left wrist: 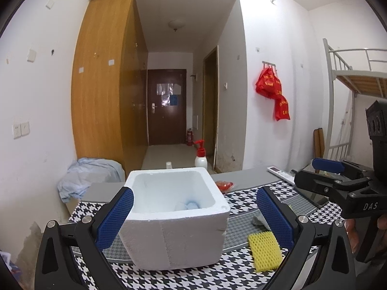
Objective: Organize soft objects
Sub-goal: 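Move both tools away from the foam box toward the items on the runner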
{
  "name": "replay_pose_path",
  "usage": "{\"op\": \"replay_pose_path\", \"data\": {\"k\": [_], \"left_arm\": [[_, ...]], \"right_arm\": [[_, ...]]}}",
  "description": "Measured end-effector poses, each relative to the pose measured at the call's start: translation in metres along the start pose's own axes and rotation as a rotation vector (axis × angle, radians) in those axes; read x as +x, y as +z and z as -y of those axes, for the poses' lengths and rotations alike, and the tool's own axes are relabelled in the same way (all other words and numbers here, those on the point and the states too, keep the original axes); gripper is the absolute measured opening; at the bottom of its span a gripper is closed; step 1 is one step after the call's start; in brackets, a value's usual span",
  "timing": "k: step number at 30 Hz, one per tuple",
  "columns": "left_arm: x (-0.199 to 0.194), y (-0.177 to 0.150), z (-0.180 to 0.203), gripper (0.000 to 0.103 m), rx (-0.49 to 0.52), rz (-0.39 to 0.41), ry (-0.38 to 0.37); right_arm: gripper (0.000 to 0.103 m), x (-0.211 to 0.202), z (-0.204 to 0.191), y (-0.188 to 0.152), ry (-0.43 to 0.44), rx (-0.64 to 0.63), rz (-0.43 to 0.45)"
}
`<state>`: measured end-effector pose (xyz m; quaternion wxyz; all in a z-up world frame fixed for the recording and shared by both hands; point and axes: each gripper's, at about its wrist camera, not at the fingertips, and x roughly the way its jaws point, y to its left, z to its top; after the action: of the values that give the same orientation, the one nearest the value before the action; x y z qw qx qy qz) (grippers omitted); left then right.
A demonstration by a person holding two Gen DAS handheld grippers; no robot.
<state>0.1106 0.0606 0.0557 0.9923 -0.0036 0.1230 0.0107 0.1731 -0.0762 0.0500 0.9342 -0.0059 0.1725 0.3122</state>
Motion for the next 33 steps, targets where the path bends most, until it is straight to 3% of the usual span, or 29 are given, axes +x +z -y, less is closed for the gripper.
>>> {"op": "replay_pose_path", "data": {"k": [16, 23, 33], "left_arm": [[0.006, -0.032, 0.003, 0.102, -0.013, -0.027, -0.039], [0.011, -0.047, 0.002, 0.102, -0.023, -0.033, -0.004], [0.021, -0.062, 0.005, 0.102, -0.046, -0.062, -0.046]], "right_arm": [[0.103, 0.004, 0.012, -0.032, -0.037, -0.022, -0.02], [0.103, 0.005, 0.018, -0.047, -0.049, 0.002, -0.038], [0.103, 0.004, 0.021, -0.063, -0.052, 0.012, -0.054]]}}
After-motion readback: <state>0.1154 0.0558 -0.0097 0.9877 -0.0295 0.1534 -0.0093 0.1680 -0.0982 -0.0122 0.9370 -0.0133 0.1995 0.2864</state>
